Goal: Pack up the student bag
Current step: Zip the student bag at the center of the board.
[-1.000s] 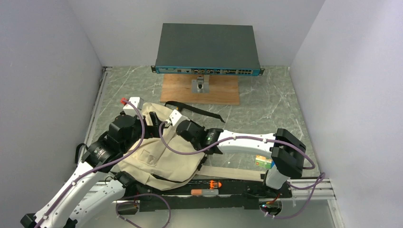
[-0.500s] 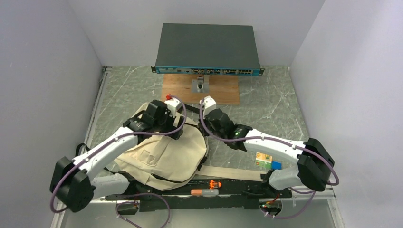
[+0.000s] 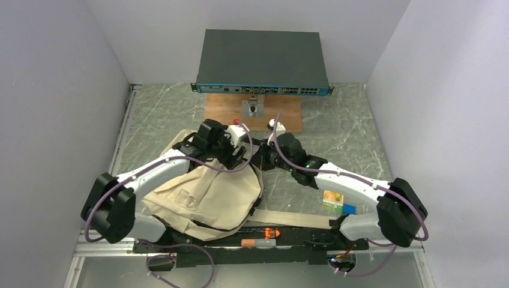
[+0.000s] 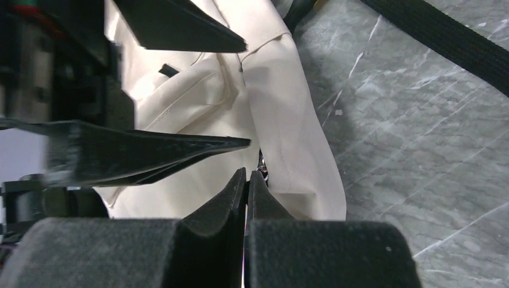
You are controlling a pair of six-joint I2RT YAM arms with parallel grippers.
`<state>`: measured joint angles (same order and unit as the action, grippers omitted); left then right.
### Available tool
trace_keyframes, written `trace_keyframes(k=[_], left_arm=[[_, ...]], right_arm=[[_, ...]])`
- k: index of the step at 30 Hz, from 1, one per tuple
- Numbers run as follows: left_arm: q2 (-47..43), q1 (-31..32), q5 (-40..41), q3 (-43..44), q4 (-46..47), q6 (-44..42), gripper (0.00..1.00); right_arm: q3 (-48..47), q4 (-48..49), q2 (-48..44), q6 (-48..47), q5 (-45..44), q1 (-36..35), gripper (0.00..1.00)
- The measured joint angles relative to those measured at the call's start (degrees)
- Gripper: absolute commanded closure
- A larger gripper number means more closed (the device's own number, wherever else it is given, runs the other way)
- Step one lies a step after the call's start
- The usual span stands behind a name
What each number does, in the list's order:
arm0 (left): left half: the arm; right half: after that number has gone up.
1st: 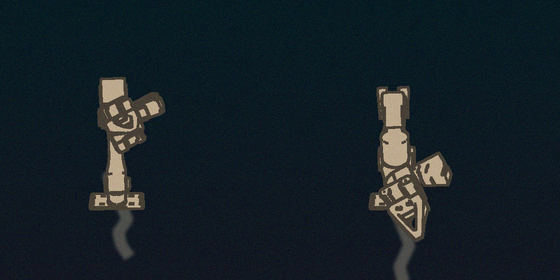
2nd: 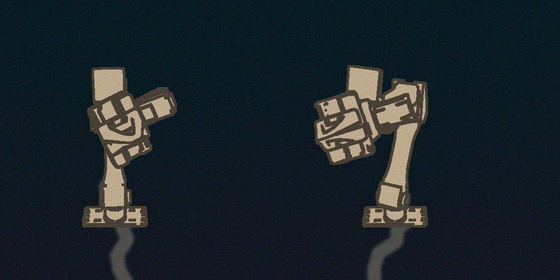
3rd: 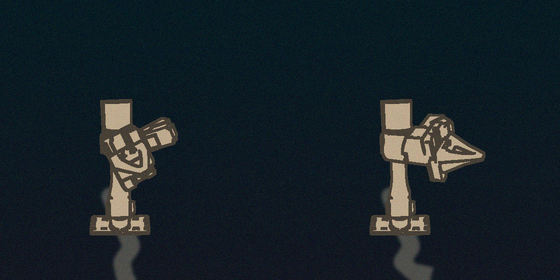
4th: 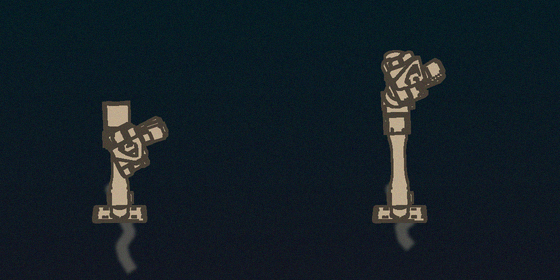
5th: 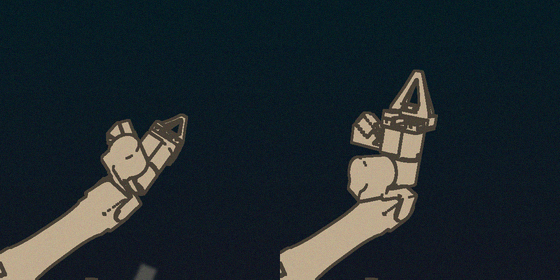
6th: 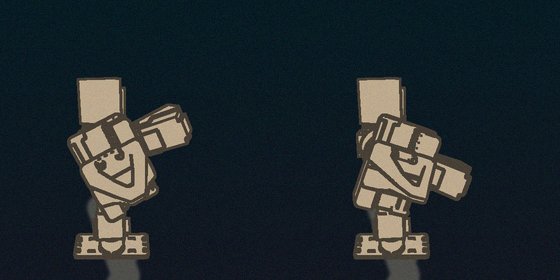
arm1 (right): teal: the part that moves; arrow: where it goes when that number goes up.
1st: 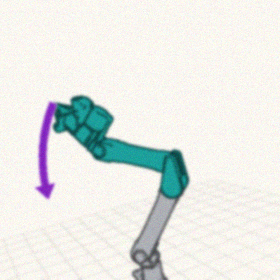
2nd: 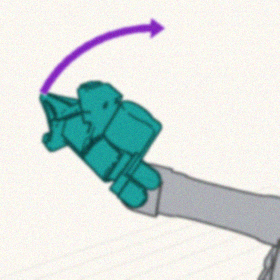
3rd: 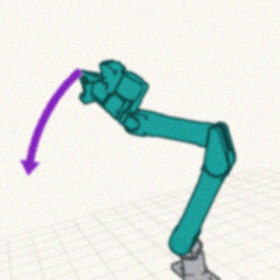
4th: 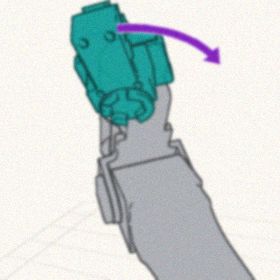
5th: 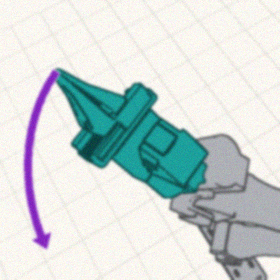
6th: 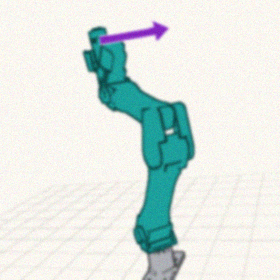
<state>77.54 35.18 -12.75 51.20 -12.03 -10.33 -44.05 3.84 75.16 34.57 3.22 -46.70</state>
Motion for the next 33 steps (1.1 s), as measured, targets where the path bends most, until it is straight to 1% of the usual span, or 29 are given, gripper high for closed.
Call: trace_keyframes(k=[2, 3, 4, 5, 6, 8, 9, 13, 17, 20, 23, 26, 28, 32, 33], left_arm=[[2.08, 0.02, -1.68, 0.24, 0.9, -1.07, 0.29], [2.99, 0.04, -2.54, 0.24, 1.36, -1.49, 0.36], [3.93, 0.04, -3.23, 0.24, 1.81, -1.95, 0.46], [4.57, 0.04, -3.65, 0.24, 2.14, -2.03, 0.65], [5.25, 0.07, -3.8, 0.31, 2.51, -2.62, 0.79], [6.47, 0.04, -3.96, 1.03, 2.56, -2.69, 0.91], [7.32, 0.07, -3.89, 1.79, 2.45, -2.91, 1.0], [9.35, -0.17, -4.81, 4.22, 0.83, -3.76, 1.0], [9.33, -0.44, -7.28, 4.57, -0.17, -4.2, 1.0], [9.29, -1.38, -9.6, 6.05, -2.03, -4.87, 1.0], [9.03, -2.62, -11.58, 7.26, -3.85, -4.94, 1.0], [8.09, -3.28, -12.81, 7.26, -5.88, -4.94, 1.0], [7.21, -3.8, -13.33, 7.26, -6.73, -4.83, 1.0], [4.46, -5.03, -13.07, 7.26, -7.52, -3.96, 1.0], [3.78, -5.44, -12.92, 7.26, -7.72, -3.69, 0.9]], right_arm=[[0.98, 0.94, -1.03, 1.09, 1.27, 0.72, 1.0], [1.49, 1.4, -1.57, 1.66, 1.86, 1.07, 1.0], [2.03, 1.92, -2.16, 2.21, 2.32, 1.42, 1.0], [2.58, 2.54, -2.67, 2.73, 2.86, 1.77, 1.0], [3.13, 3.08, -3.06, 3.19, 3.34, 2.03, 1.0], [3.89, 3.78, -3.45, 3.65, 3.89, 2.32, 1.0], [4.28, 4.31, -3.5, 3.8, 4.2, 2.45, 1.0], [9.44, 8.76, -5.66, 3.8, 5.42, 4.26, 1.0], [16.24, 11.96, -12.5, 3.28, 6.64, 5.29, 1.0], [20.09, 12.74, -17.14, 3.21, 7.85, 4.52, 1.0], [22.77, 14.32, -17.42, 4.02, 7.21, 1.55, 1.0], [23.19, 14.75, -16.63, 4.15, 5.73, -2.16, 1.0], [22.36, 13.77, -16.22, 3.8, 5.03, -3.02, 1.0], [17.16, 8.76, -14.45, 1.55, 4.09, -3.76, 1.0], [15.56, 7.02, -13.94, 0.57, 3.34, -3.98, 1.0]])
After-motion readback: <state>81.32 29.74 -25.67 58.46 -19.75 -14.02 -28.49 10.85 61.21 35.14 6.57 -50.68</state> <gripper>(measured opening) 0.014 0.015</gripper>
